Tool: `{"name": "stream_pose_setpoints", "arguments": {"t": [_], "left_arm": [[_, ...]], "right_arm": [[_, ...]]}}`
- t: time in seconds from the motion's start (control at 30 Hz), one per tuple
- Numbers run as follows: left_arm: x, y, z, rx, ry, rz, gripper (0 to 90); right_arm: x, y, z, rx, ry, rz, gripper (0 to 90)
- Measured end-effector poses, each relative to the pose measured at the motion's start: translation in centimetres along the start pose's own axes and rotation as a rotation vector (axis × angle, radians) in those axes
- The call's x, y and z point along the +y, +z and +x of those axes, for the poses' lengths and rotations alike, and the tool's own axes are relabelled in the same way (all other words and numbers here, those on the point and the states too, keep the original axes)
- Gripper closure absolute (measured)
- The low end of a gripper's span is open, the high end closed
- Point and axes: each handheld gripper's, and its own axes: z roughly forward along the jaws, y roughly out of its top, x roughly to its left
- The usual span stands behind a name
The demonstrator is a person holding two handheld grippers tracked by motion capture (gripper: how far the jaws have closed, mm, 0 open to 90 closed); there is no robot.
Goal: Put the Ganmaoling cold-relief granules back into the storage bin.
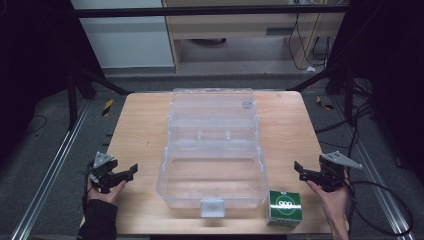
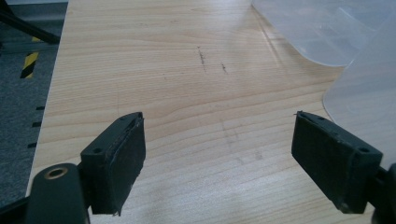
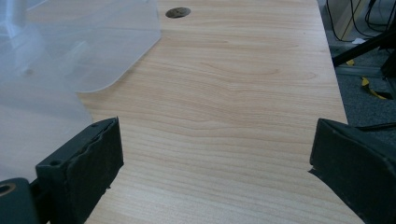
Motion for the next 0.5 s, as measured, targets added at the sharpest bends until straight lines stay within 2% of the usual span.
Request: {"name": "stream_pose_setpoints", "arguments": {"t": [0.23, 0.33, 0.5], "left_arm": [[0.0, 0.1, -0.4, 0.001, 0.02, 0.007, 18.8], [-0.1, 0.2, -0.4, 0.002, 0.025, 0.016, 18.8], [-0.1, 0.3, -0.6, 0.002, 0.031, 0.026, 19.0]], "right_arm": [[0.3, -0.6, 0.1, 0.019, -0.035, 0.016, 6.7], [0.8, -1.0, 0.3, 0.067, -0.043, 0.03, 7.2], [1.9, -1.9, 1.1, 0.093, -0.084, 0.023, 7.0]]}}
